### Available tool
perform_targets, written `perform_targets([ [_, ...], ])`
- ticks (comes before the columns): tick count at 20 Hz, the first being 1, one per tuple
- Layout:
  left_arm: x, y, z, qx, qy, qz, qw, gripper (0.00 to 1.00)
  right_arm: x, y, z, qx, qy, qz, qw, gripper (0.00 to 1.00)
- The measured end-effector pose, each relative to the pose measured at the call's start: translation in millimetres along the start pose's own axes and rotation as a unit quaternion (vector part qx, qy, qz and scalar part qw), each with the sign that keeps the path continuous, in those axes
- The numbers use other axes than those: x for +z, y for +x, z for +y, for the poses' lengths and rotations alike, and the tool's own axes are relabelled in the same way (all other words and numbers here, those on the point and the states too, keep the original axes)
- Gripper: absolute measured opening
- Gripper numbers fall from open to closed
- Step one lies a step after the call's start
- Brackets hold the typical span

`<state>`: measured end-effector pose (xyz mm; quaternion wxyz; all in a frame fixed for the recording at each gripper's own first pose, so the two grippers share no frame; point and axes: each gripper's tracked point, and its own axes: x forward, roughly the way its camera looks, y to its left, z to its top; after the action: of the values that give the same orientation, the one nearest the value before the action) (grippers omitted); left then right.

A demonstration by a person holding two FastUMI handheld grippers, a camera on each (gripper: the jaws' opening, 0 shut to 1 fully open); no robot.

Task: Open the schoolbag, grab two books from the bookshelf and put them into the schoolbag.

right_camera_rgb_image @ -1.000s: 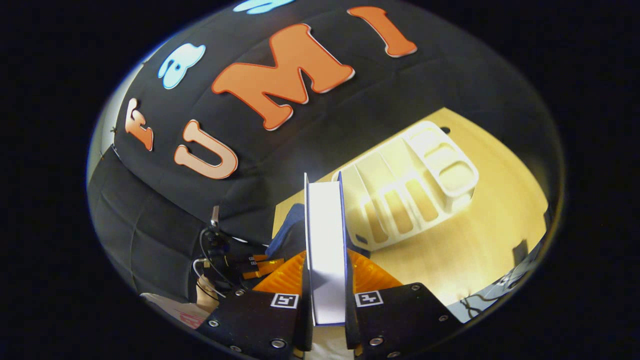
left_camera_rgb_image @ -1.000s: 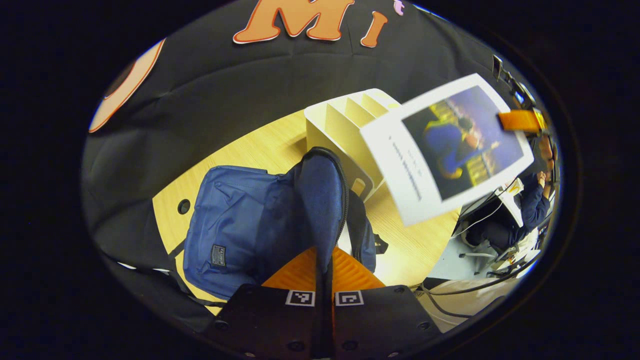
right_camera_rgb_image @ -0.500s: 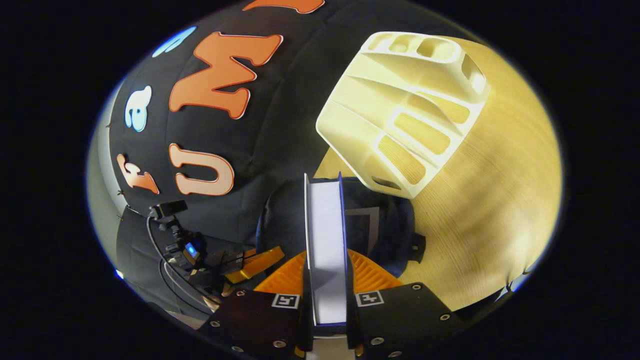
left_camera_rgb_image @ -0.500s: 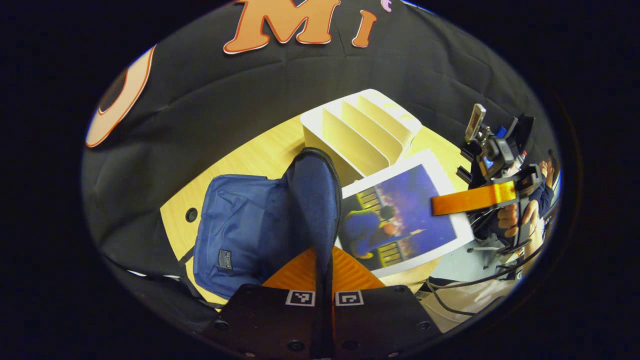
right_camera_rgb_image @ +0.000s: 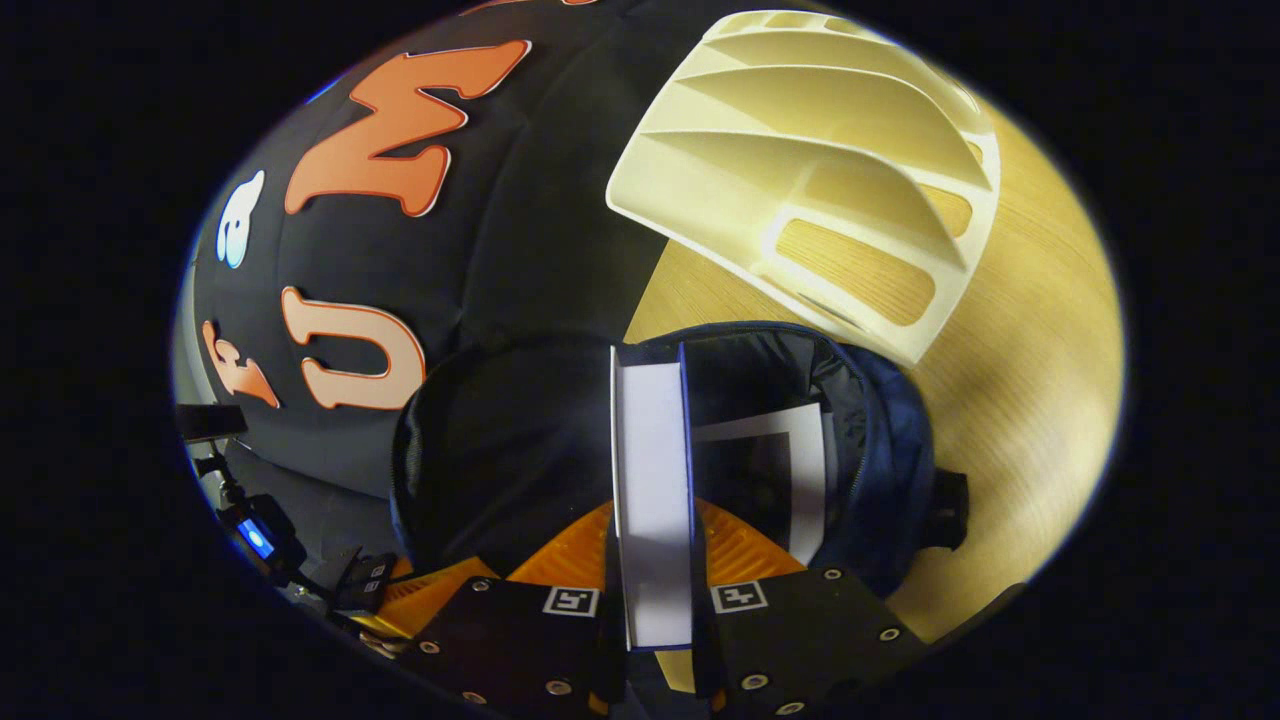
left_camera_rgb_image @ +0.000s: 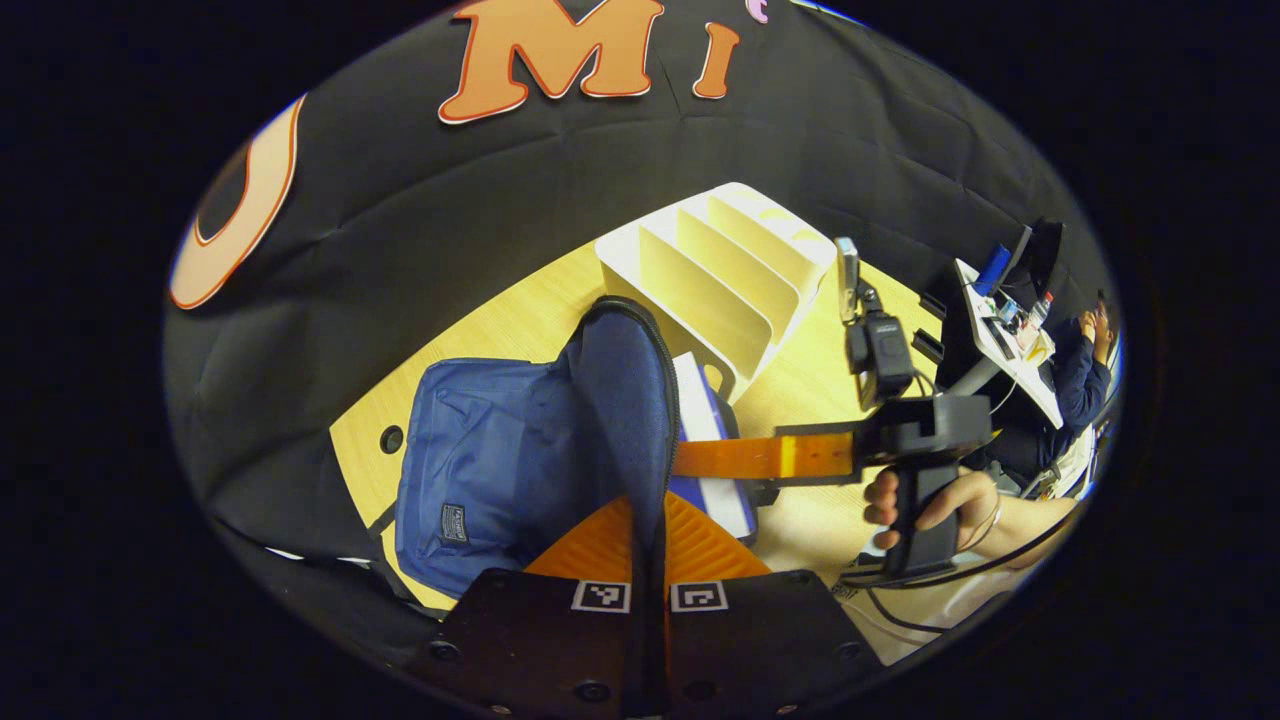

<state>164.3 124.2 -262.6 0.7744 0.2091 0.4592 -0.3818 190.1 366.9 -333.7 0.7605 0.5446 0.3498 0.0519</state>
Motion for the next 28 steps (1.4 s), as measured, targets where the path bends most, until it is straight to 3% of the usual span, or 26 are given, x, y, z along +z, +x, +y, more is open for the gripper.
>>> perform_targets([
  [3,3.6,-2.5,3.4,-0.002,-0.007,-0.004,1.000,0.01,-6.7,8.9,3.4,-0.007,-0.005,0.010,1.000,0.28],
  [6,3.3,-3.9,9.9,0.000,-0.018,-0.003,1.000,0.01,-13.1,4.5,-8.7,-0.046,-0.030,0.039,0.998,0.37],
  [7,1.3,-2.7,10.0,-0.002,-0.022,-0.003,1.000,0.01,-14.2,1.4,-11.7,-0.055,-0.040,0.047,0.997,0.34],
  [8,1.6,-3.1,10.5,-0.003,-0.024,-0.002,1.000,0.01,-16.1,-1.8,-12.8,-0.061,-0.044,0.056,0.996,0.46],
  [9,1.8,-2.6,11.5,-0.003,-0.024,-0.002,1.000,0.01,-17.4,-5.9,-14.2,-0.068,-0.045,0.065,0.995,0.87],
  [10,2.1,-2.2,11.7,-0.003,-0.023,-0.002,1.000,0.01,-20.2,-8.8,-14.7,-0.070,-0.044,0.074,0.994,0.96],
  [13,2.0,-1.6,11.2,-0.005,-0.023,-0.002,1.000,0.01,-21.4,-28.1,-15.6,-0.079,-0.048,0.088,0.992,0.97],
  [17,4.7,-4.1,13.6,-0.001,-0.021,-0.002,1.000,0.01,-2.3,-59.0,-1.7,-0.065,-0.060,0.068,0.994,0.97],
  [25,-0.4,-0.9,4.1,0.026,-0.037,0.027,0.999,0.01,72.4,-127.6,-5.2,-0.065,-0.067,0.005,0.996,0.97],
  [27,0.6,9.8,-19.1,0.001,-0.058,0.034,0.998,0.06,87.6,-141.0,-11.4,-0.061,-0.066,-0.001,0.996,0.97],
  [28,1.9,11.5,-29.0,-0.006,-0.064,0.033,0.997,0.22,94.6,-147.6,-14.8,-0.060,-0.067,-0.001,0.996,0.97],
])
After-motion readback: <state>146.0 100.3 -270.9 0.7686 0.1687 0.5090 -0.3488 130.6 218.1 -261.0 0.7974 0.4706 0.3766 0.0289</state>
